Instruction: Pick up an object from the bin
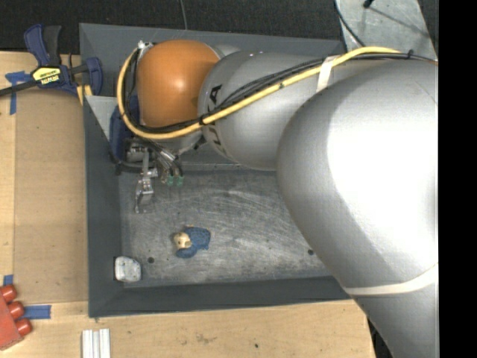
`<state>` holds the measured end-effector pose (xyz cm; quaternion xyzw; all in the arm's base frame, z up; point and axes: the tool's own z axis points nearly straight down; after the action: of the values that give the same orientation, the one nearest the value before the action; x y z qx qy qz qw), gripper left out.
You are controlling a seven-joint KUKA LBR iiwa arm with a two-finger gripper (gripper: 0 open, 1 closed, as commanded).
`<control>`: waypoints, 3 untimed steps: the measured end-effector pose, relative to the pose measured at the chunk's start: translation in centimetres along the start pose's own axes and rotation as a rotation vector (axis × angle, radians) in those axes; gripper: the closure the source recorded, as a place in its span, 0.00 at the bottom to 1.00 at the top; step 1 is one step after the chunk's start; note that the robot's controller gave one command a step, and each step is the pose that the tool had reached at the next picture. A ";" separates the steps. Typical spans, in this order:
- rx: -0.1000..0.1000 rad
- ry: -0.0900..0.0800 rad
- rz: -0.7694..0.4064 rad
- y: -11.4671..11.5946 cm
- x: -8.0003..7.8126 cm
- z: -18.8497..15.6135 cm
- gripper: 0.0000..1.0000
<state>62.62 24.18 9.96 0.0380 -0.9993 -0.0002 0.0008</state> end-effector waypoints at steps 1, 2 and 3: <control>-0.009 0.012 0.197 -2.2 0.8 1.8 0.00; 0.015 0.002 0.091 -0.6 0.8 2.2 0.00; -0.004 -0.026 0.088 0.0 0.4 2.1 1.00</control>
Offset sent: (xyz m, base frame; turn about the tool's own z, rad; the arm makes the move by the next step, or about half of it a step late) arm -0.0035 -0.0462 -0.0296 0.2451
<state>62.24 24.15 7.85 -0.0061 -0.9999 -0.0028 -0.0120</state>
